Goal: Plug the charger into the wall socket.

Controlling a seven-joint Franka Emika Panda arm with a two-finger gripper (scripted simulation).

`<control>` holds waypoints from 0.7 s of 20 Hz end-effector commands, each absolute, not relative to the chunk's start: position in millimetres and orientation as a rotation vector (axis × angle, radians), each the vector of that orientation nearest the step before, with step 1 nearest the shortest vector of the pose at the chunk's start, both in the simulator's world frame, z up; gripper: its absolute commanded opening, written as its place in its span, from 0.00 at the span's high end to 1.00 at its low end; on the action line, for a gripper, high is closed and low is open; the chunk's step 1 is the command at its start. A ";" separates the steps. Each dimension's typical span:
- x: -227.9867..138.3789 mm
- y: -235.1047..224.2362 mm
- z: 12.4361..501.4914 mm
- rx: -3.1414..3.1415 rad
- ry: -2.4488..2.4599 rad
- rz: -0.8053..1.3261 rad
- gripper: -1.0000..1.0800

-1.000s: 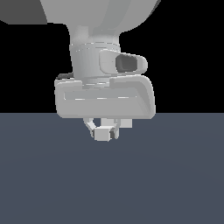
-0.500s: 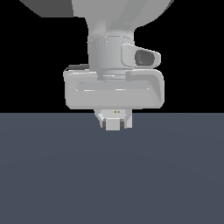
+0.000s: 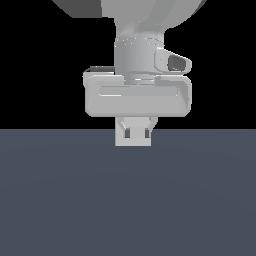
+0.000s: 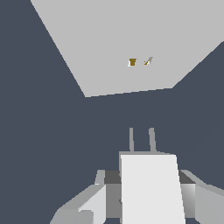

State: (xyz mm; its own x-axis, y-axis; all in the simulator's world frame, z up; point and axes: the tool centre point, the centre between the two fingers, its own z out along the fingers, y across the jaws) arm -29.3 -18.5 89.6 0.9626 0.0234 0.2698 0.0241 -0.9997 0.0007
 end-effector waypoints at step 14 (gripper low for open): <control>-16.3 -26.4 100.2 -3.087 -0.217 -0.417 1.00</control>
State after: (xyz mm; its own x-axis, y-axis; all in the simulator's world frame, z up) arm -16.8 -26.4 99.8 0.9552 0.1303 0.2657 0.1353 -0.9908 -0.0003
